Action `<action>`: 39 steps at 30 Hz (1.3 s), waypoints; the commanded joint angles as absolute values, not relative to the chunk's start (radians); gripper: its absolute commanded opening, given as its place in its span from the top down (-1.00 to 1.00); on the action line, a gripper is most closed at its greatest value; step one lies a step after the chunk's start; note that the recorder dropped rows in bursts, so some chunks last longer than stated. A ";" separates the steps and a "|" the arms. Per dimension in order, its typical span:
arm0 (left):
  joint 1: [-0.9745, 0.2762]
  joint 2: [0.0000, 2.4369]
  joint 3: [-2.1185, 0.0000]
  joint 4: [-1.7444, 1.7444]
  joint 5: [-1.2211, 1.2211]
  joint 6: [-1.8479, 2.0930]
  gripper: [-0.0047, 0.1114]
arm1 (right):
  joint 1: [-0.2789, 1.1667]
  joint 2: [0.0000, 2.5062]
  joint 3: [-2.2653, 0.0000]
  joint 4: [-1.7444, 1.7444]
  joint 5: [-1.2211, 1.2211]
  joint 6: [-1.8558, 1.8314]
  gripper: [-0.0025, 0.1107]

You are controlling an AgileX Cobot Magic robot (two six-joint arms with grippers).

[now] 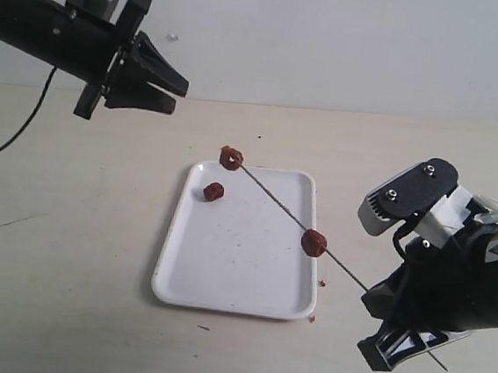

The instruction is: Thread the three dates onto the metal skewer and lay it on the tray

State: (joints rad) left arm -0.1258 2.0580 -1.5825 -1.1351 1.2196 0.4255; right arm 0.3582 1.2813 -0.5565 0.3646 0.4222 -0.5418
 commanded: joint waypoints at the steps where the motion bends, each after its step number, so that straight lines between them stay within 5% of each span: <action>1: -0.158 2.120 -1.582 -1.161 1.221 0.446 0.32 | 0.355 1.278 -0.565 0.361 0.446 -0.557 0.96; 39: -0.218 2.152 -1.582 -1.191 1.221 0.448 0.32 | 0.355 1.220 -0.565 0.365 0.465 -0.576 0.96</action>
State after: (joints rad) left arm -0.2116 2.1585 -1.5825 -1.1847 1.2196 0.4415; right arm 0.3582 1.2257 -0.5565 0.3606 0.4669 -0.5623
